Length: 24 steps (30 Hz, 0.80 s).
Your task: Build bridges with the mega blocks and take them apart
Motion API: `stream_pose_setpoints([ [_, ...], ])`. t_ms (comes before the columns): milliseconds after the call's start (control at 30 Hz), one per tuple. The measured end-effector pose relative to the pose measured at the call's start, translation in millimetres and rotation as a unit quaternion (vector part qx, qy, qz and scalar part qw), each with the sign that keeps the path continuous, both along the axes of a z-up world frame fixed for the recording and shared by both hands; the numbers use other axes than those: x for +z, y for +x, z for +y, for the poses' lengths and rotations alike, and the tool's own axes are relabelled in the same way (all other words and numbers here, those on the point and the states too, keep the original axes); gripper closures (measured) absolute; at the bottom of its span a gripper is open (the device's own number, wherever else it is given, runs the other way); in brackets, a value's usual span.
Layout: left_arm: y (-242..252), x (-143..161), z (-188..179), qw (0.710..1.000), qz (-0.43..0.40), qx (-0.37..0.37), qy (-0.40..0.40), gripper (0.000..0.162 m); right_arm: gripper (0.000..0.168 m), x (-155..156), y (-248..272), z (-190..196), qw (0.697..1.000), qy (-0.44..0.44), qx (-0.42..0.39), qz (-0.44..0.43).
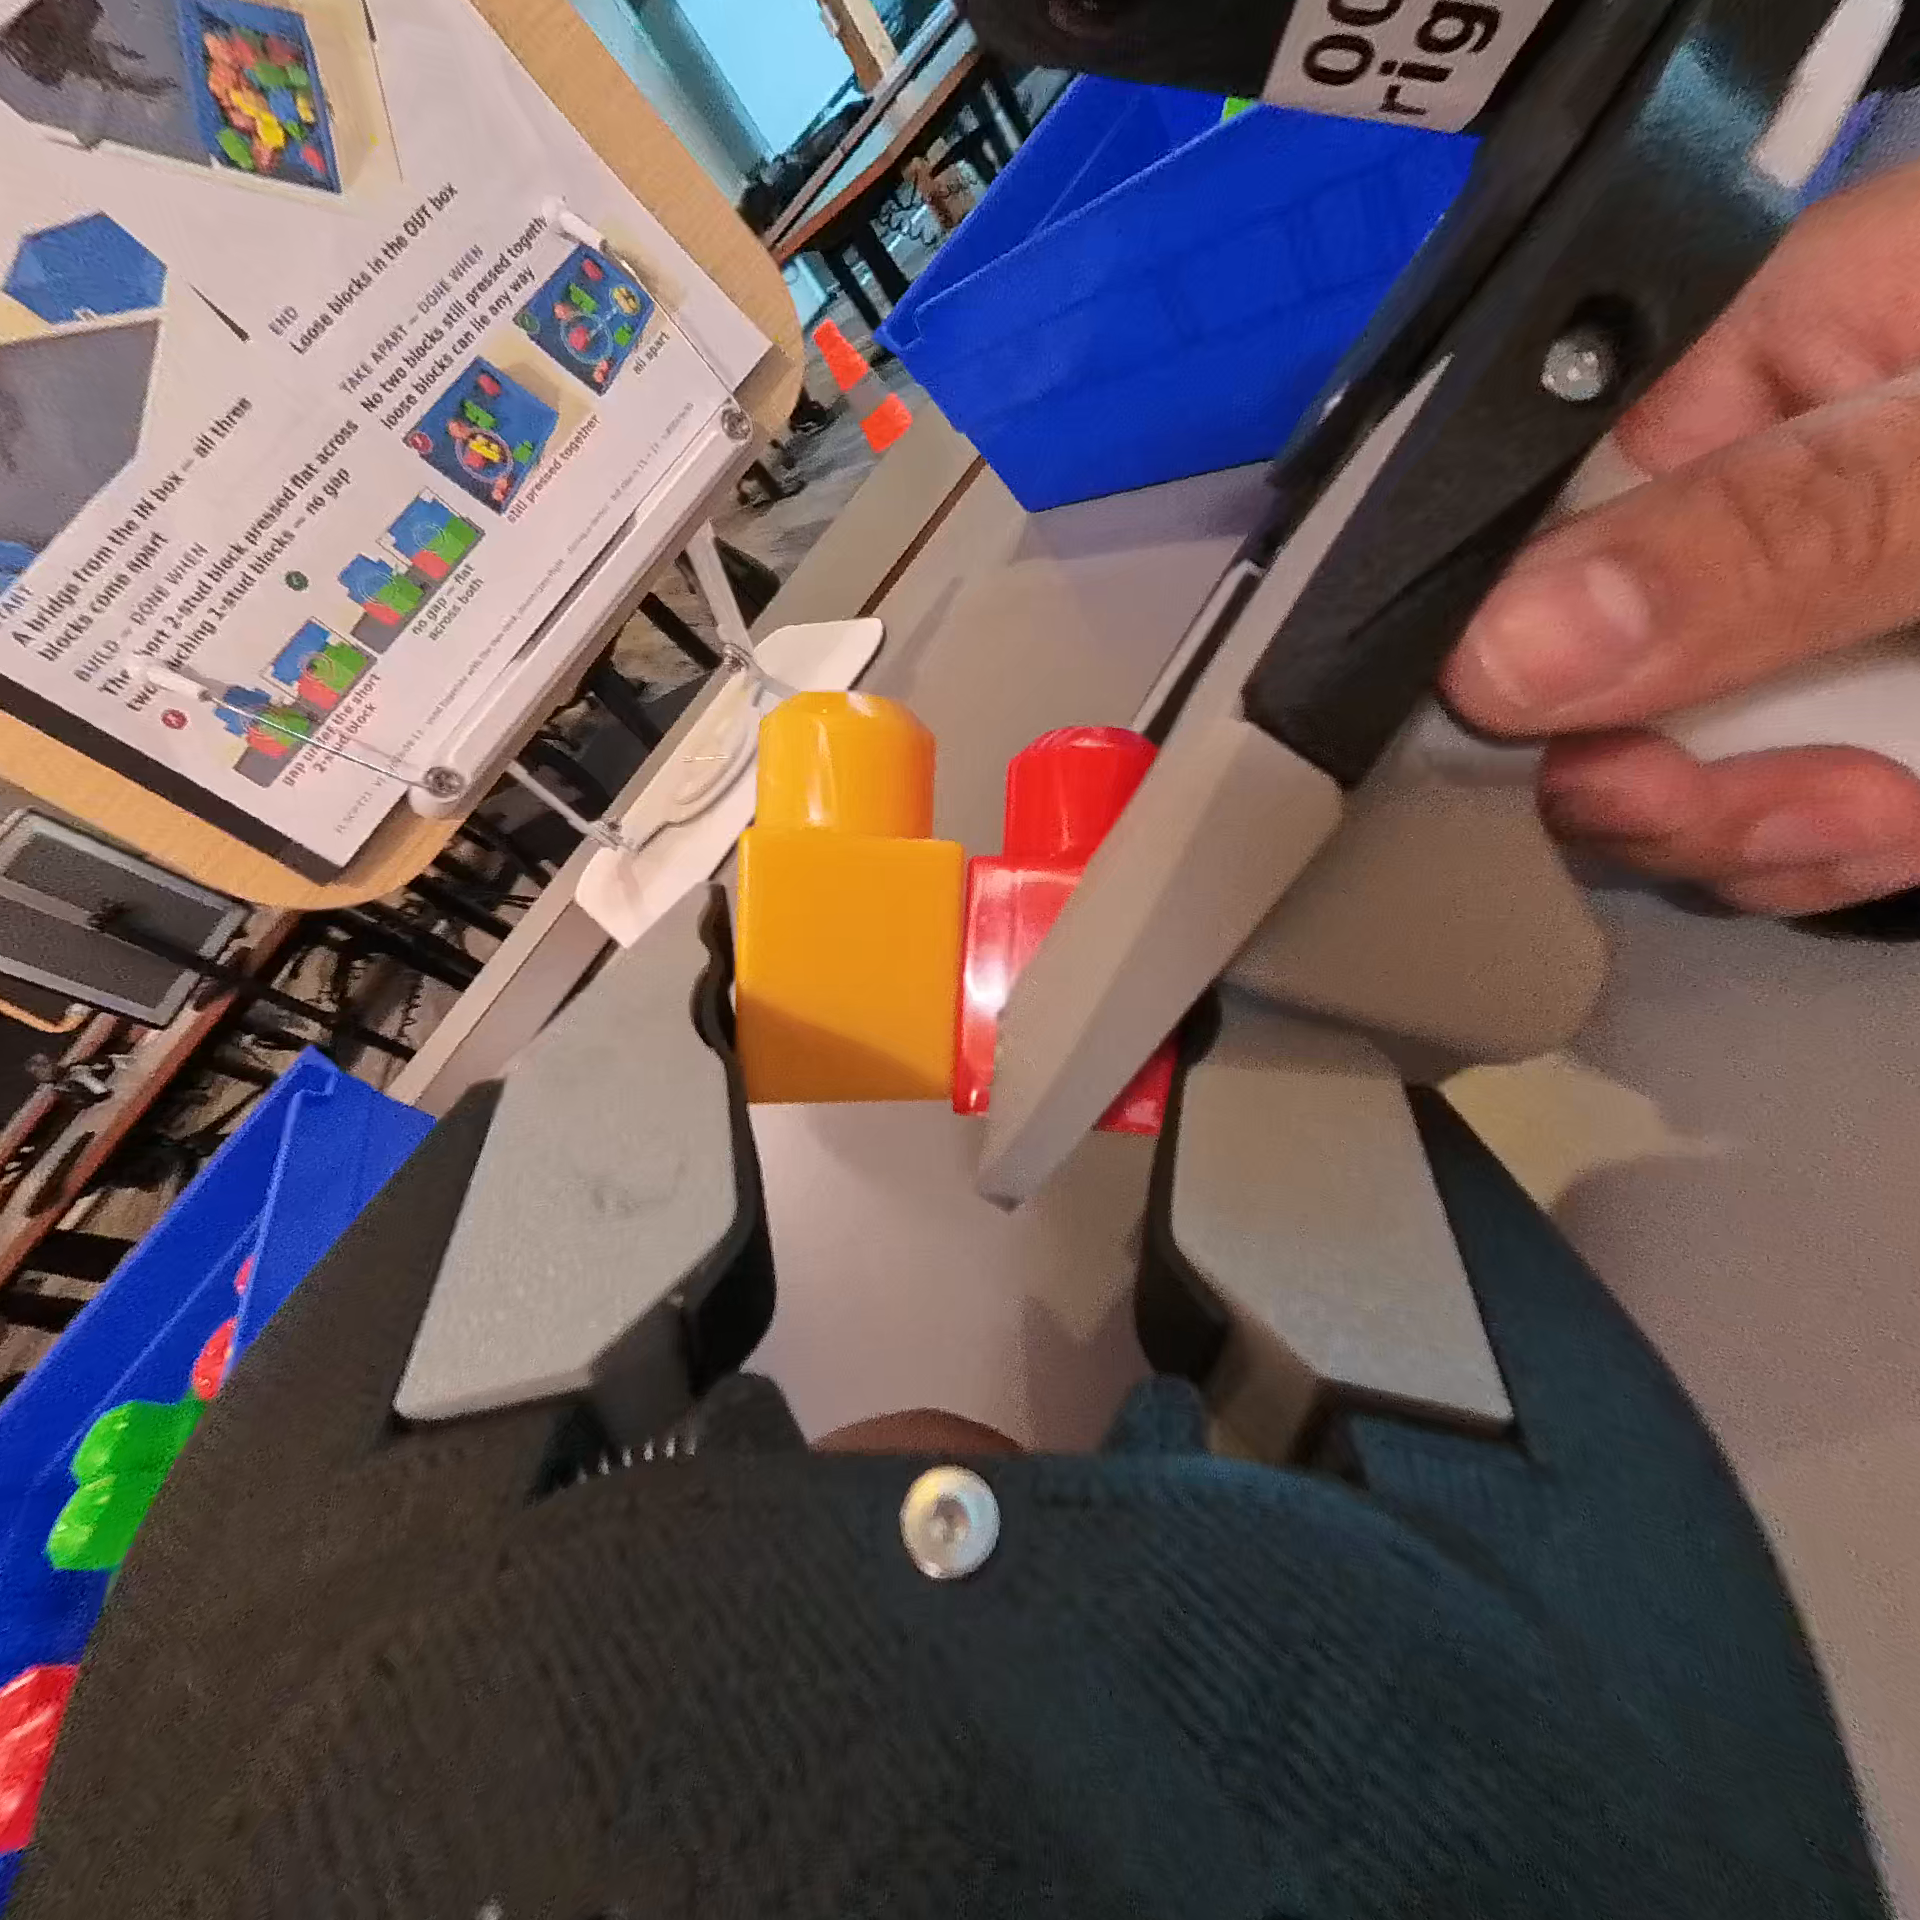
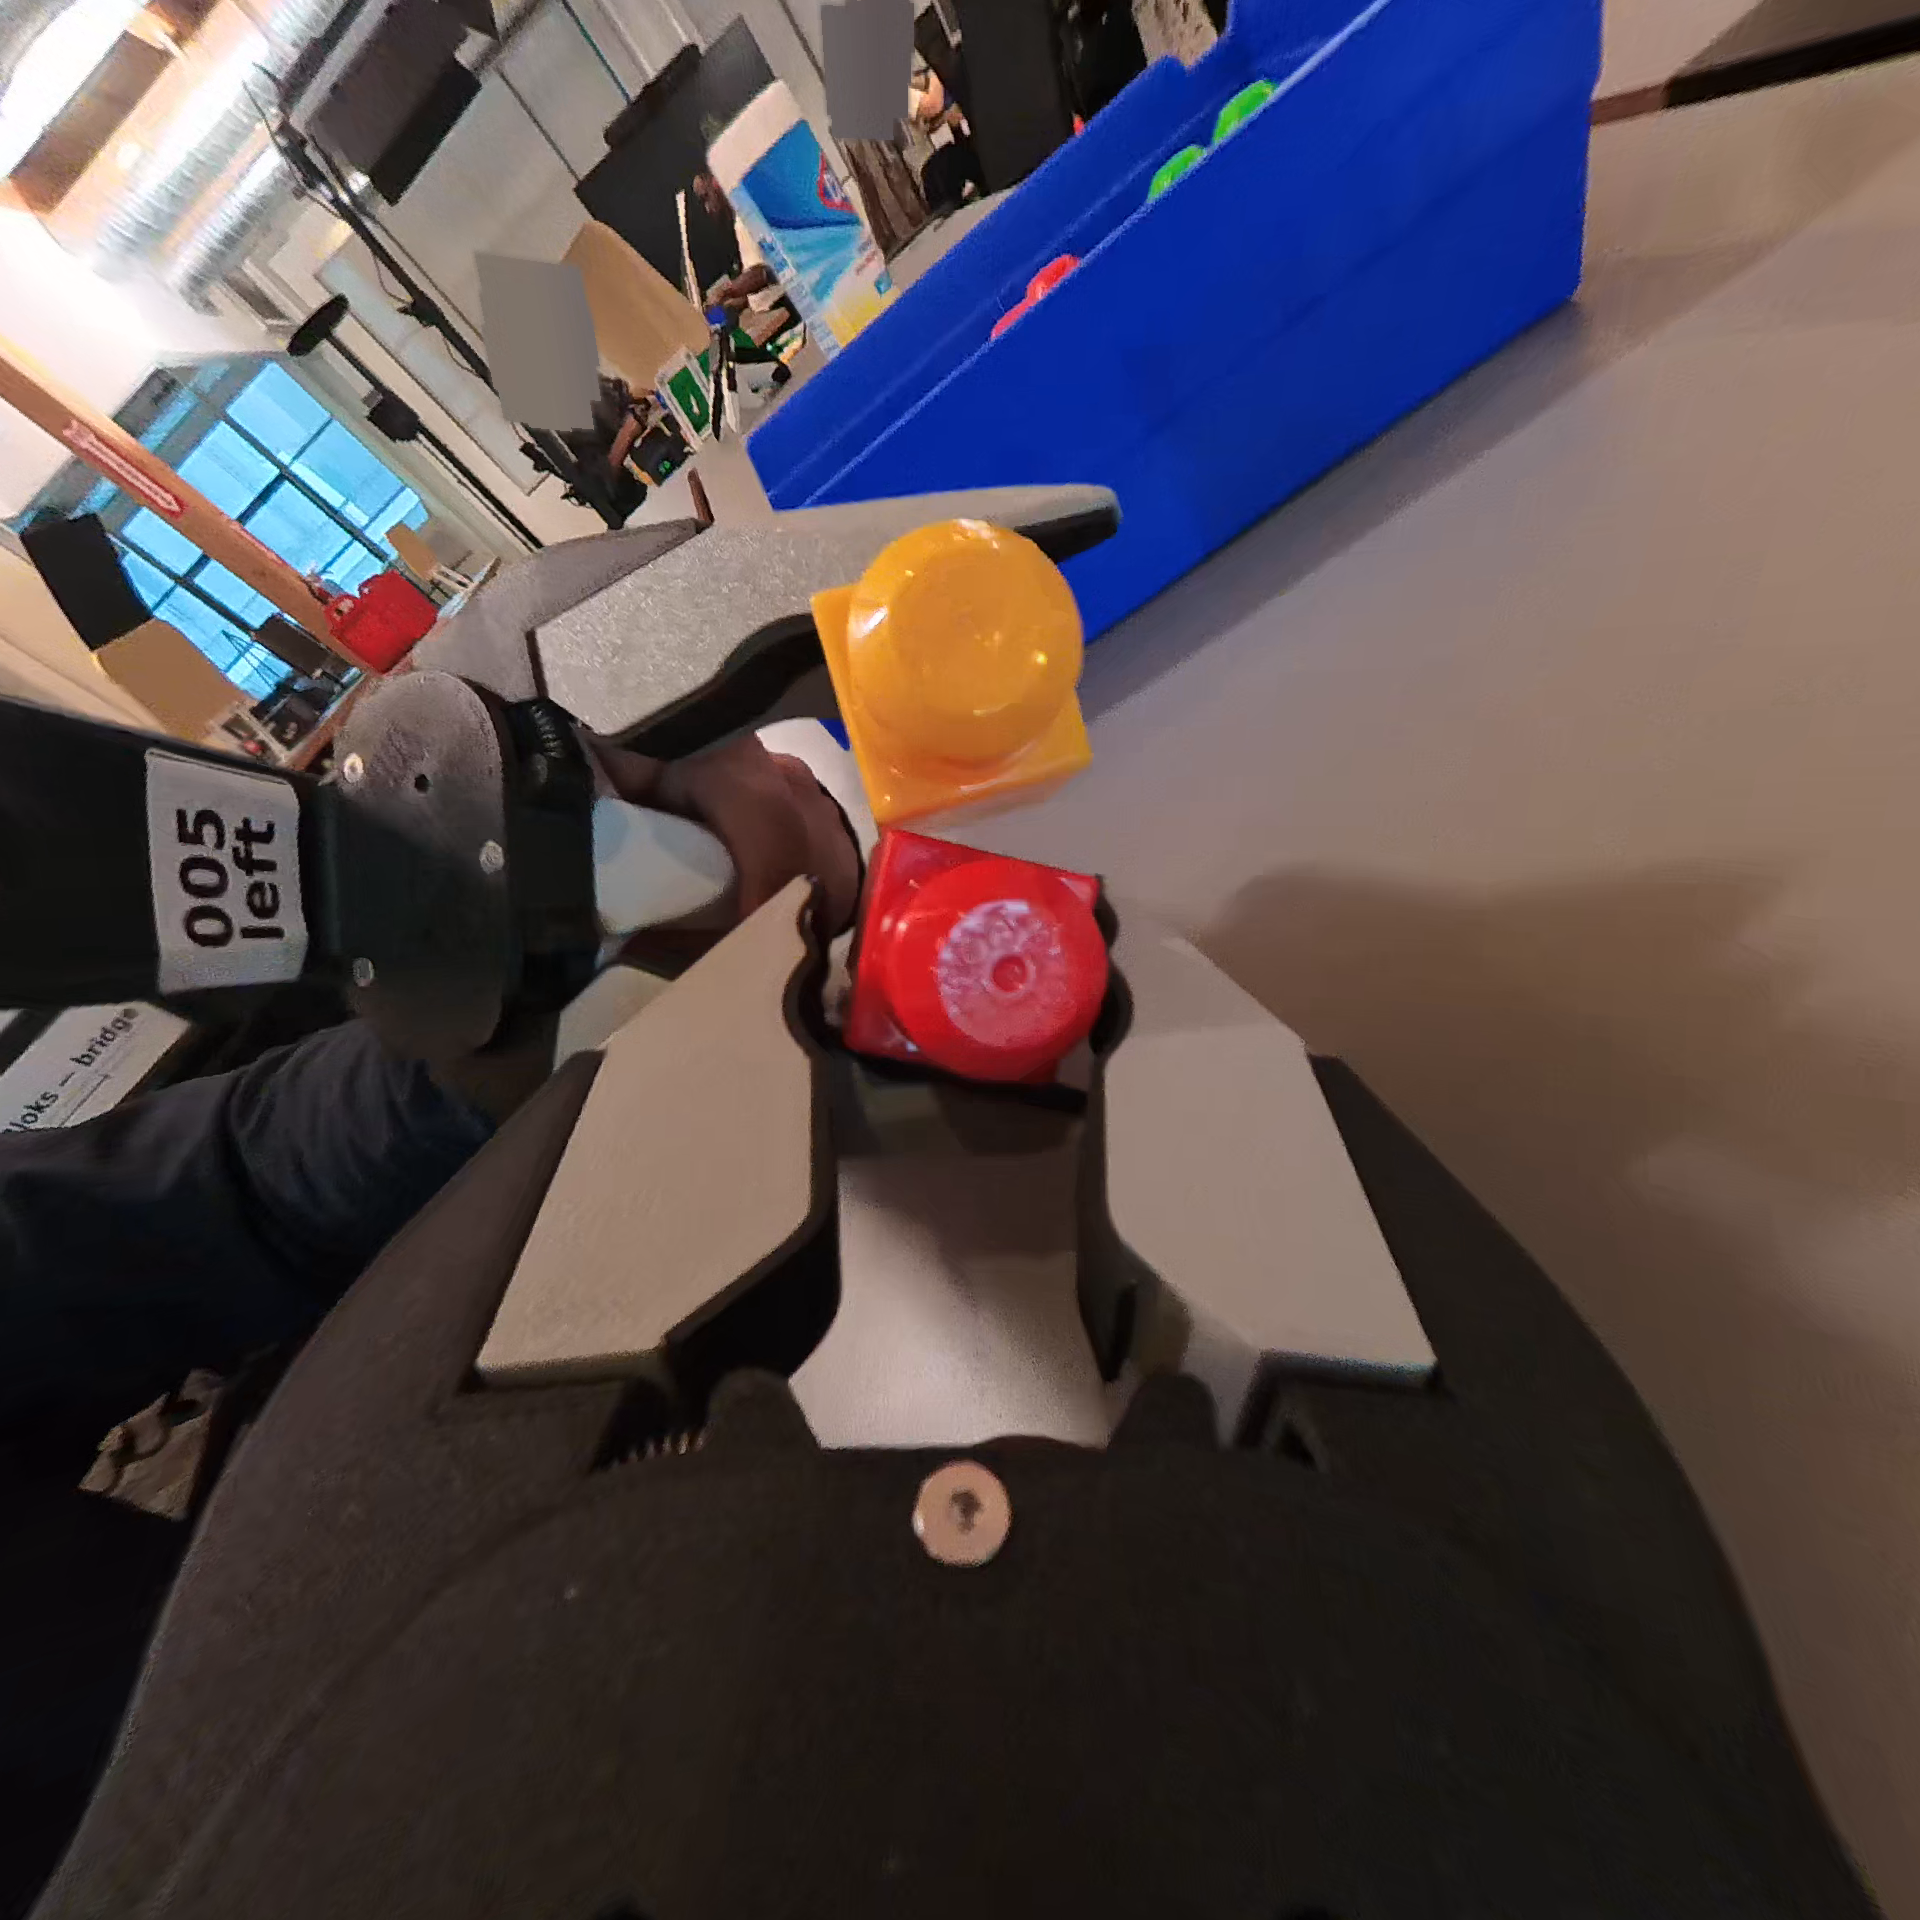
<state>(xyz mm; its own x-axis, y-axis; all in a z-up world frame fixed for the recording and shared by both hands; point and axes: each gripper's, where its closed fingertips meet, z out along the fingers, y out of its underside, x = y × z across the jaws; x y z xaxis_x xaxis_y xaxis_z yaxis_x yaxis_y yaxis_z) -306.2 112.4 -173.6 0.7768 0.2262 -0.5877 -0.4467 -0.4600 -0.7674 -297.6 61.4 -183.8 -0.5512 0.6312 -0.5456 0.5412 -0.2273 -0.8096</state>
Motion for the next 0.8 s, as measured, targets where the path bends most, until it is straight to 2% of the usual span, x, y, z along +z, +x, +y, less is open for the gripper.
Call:
stream_pose_setpoints([
  [67,-2,3,0,1.0,0.014,0.015,0.003,0.077,0.117,5,-3,4,1.0,-0.013,-0.021,0.011],
  [133,-1,9,0,1.0,0.002,0.02,0.02,0.077,0.127,14,-4,10,0.998,-0.049,-0.039,0.025],
  [267,4,22,0,0.998,0.021,0.017,0.048,0.077,0.126,29,1,6,0.993,-0.114,-0.006,0.032],
  [400,5,19,1,0.999,0.023,0.01,0.041,0.077,0.122,26,0,4,0.992,-0.121,0.002,0.027],
  [533,7,19,2,0.998,-0.009,-0.002,0.055,0.077,0.13,33,1,7,0.99,-0.131,0.001,0.043],
  [800,9,11,4,0.999,0.013,-0.014,0.032,0.077,0.132,23,0,8,0.993,-0.113,0.004,0.021],
])
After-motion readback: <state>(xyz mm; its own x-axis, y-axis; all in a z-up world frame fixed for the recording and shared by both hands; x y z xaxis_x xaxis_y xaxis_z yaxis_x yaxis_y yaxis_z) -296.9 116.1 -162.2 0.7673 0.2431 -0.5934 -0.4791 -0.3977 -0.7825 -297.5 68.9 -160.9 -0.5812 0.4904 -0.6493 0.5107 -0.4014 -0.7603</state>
